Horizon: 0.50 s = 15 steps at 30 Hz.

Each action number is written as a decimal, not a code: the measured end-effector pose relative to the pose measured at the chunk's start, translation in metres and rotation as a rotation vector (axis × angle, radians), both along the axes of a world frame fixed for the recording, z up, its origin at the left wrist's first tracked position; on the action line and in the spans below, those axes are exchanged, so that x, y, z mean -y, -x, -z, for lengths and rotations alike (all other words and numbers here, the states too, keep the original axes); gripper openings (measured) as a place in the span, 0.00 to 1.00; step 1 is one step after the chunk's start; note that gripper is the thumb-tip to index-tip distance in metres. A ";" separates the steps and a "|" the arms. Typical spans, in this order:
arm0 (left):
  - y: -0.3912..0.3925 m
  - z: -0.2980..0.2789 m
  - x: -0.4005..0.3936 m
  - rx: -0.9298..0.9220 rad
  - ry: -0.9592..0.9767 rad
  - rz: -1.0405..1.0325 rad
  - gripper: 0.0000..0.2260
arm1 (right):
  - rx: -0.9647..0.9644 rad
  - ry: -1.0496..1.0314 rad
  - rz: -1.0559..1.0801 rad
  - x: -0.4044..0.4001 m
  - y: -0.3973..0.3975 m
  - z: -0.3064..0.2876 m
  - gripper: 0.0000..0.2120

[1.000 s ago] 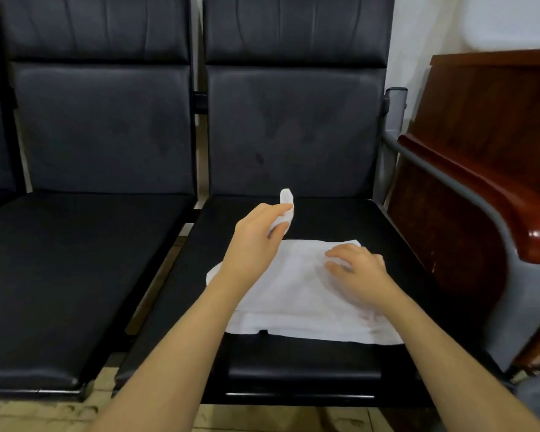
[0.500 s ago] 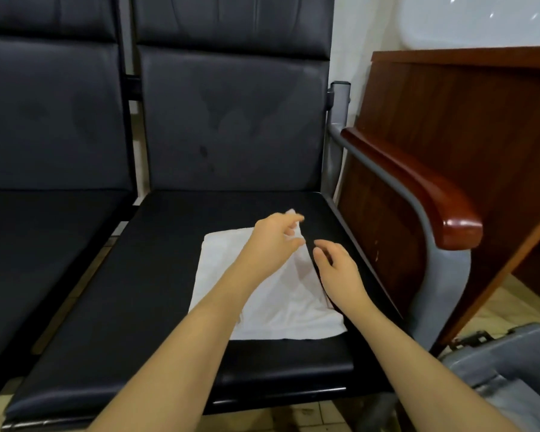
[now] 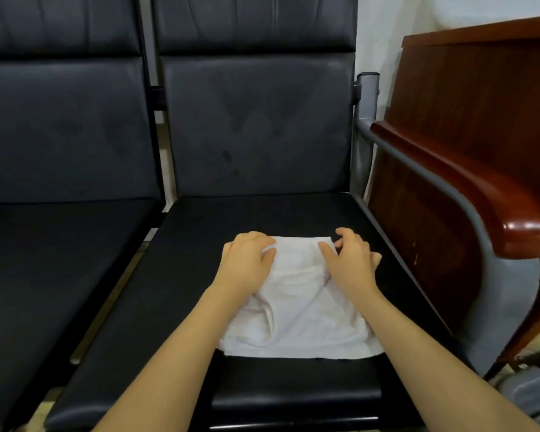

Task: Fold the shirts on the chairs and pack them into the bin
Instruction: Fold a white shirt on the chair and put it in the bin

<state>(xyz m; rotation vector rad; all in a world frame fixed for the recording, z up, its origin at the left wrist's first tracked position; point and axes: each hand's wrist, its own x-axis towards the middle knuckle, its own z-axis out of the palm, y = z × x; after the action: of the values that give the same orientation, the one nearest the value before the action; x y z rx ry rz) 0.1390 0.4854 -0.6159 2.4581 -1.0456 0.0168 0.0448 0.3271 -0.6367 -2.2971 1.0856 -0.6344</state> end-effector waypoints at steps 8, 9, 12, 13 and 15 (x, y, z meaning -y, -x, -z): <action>-0.004 0.016 0.001 0.078 -0.052 0.116 0.17 | 0.015 0.038 -0.016 0.006 -0.023 0.005 0.19; -0.005 0.019 0.000 0.057 -0.034 0.138 0.17 | 0.034 0.071 -0.002 0.007 -0.022 0.006 0.18; -0.007 0.025 -0.002 -0.020 -0.032 0.230 0.18 | 0.015 0.159 0.053 0.011 -0.020 0.007 0.17; -0.008 0.026 -0.004 -0.034 -0.052 0.263 0.19 | -0.007 0.169 0.059 0.011 -0.020 0.007 0.18; -0.008 0.026 -0.006 -0.038 -0.104 0.298 0.20 | -0.046 0.193 0.049 0.011 -0.020 0.008 0.18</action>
<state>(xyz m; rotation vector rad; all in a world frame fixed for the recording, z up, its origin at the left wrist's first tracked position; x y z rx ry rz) 0.1469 0.4910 -0.6421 2.3566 -1.4161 -0.1832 0.0650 0.3163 -0.6446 -2.4659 1.1496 -0.7381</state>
